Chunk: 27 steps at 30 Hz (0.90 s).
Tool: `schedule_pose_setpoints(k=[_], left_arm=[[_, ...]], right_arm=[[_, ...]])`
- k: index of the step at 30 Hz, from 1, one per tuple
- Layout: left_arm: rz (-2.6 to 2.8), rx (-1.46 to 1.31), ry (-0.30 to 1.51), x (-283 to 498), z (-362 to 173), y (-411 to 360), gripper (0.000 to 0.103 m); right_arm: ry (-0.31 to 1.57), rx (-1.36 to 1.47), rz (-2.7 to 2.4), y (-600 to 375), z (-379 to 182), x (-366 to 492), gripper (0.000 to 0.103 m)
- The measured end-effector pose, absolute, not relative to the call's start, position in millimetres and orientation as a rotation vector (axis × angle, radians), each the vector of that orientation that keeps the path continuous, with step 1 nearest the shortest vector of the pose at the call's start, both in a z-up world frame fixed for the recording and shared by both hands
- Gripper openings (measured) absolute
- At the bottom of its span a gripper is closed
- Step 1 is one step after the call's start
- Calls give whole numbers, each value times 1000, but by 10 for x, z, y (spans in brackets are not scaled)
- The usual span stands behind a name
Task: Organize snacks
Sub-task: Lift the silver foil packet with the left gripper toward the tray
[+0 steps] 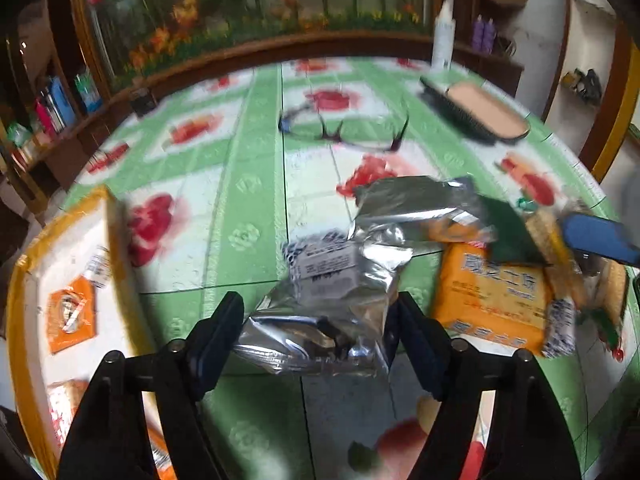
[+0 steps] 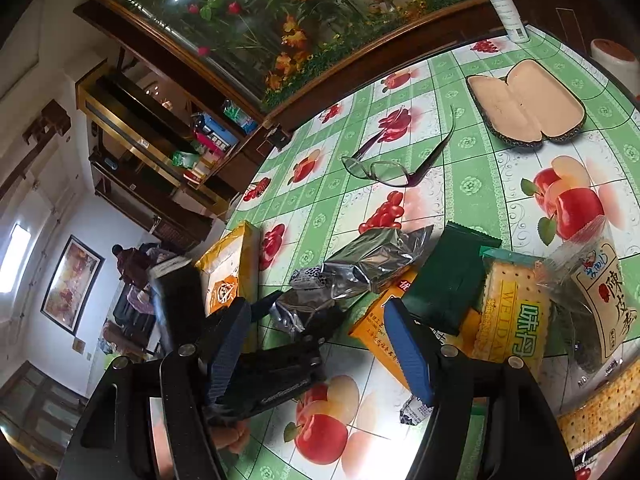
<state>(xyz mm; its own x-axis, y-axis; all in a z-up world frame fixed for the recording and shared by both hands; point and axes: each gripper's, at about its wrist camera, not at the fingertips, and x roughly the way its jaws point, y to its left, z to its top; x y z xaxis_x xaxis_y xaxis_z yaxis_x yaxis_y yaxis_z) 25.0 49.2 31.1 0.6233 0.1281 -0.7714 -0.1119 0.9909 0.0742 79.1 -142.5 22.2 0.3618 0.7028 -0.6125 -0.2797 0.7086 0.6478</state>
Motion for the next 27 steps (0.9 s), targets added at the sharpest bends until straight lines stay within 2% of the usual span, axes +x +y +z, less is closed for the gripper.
schedule_pose_setpoints(k=[3, 6, 13, 16, 19, 23, 24, 27], left_arm=[[113, 15, 843, 14, 433, 438, 73], [69, -6, 834, -287, 458, 381, 66], [-11, -68, 868, -992, 265, 290, 64], [6, -53, 865, -1117, 253, 268, 68], [20, -39, 852, -1137, 265, 259, 84], [67, -19, 851, -1039, 259, 274, 84], [66, -22, 862, -1000, 255, 276, 84], [51, -33, 920, -845, 211, 288, 84]], right_arm=[[1018, 481, 669, -1413, 213, 785, 74], [1025, 476, 683, -1374, 213, 762, 73], [1045, 435, 726, -1217, 178, 696, 74], [1053, 397, 754, -1103, 147, 649, 74], [1050, 330, 759, -972, 125, 599, 73], [1031, 247, 723, -898, 84, 572, 64], [1031, 244, 717, -904, 69, 585, 59], [1043, 245, 712, -914, 24, 620, 57]])
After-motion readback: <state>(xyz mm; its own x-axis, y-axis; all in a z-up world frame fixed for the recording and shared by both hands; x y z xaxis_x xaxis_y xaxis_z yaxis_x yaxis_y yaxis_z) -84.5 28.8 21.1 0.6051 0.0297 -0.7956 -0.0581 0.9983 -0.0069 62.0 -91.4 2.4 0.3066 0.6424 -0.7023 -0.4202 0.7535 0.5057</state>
